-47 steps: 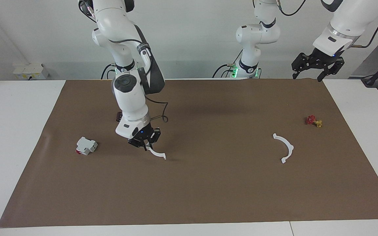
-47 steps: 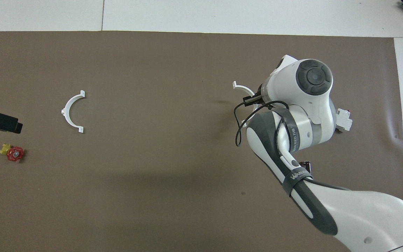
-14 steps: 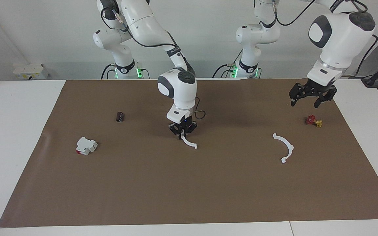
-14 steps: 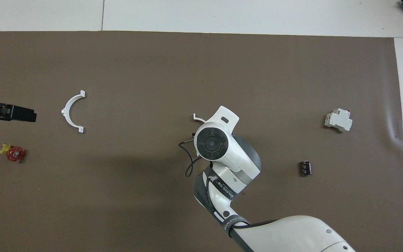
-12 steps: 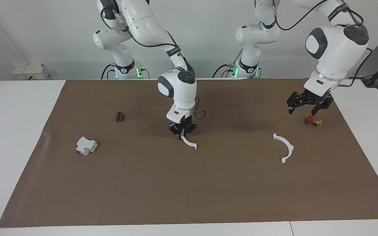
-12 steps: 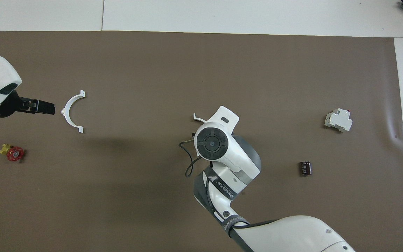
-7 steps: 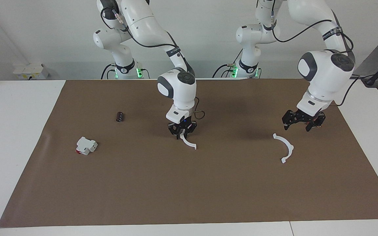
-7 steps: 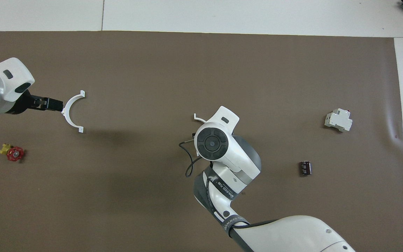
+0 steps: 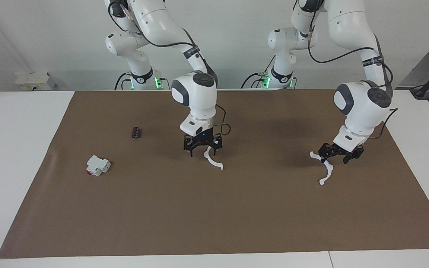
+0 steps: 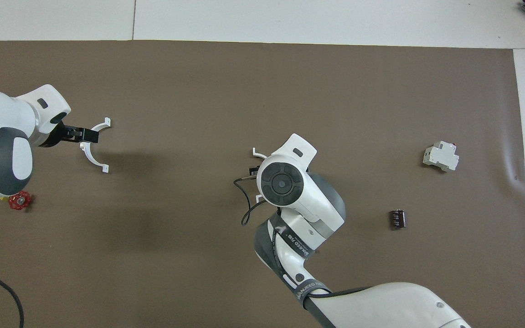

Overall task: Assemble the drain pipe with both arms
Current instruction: 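Lower the half-ring with the right gripper while the left gripper grasps the other half-ring, then open the right gripper and withdraw it to rest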

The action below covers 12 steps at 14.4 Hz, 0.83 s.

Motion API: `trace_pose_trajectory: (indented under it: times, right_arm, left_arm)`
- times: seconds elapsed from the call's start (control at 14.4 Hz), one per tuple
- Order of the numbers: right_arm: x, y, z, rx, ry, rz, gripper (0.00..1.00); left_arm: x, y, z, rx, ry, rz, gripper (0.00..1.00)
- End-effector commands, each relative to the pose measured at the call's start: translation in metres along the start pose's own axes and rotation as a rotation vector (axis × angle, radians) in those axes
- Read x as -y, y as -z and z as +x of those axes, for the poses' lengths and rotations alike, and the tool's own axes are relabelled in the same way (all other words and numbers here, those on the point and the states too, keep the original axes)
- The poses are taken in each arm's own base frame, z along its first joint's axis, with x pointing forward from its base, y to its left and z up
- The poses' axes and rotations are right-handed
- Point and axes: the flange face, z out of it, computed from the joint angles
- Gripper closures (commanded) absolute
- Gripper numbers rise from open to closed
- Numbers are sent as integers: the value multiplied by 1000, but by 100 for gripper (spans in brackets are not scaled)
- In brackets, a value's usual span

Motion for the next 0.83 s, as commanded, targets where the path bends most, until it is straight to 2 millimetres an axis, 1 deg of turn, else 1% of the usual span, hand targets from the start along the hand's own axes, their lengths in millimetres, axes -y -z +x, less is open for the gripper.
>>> trace_pose_trajectory:
  times: [0.0,0.07,0.21,0.28,0.42,0.49,0.55,0.62,0.69,0.76]
  right_arm:
    - [-58,56,17,-3,-77,-27,0]
    - [-79,69,24,-3,-93,-36,0]
    - [-124,94,33,10,-73,-55,0]
    - [-145,108,37,28,-68,-28,0]
    - [-204,134,48,65,-45,49,0]
    - [-228,145,51,93,-16,56,0]
    - [-250,159,54,114,-9,50,0]
    - [-264,173,57,134,-14,44,0]
    - [-276,186,58,157,-29,38,0]
    - [-290,201,59,178,-45,32,0]
  left_arm:
    - [8,-20,2,-25,-3,8,7]
    - [12,-23,1,-25,0,9,9]
    - [14,-34,2,-31,0,10,12]
    - [14,-37,1,-33,-1,11,13]
    - [12,-39,-1,-18,-3,8,15]
    - [12,-40,-2,-3,-3,5,16]
    - [12,-39,-3,18,-6,0,22]
    - [12,-38,-4,41,-8,-4,34]
    - [12,-36,-3,45,-2,-7,60]
    - [12,-35,-2,44,6,-14,83]
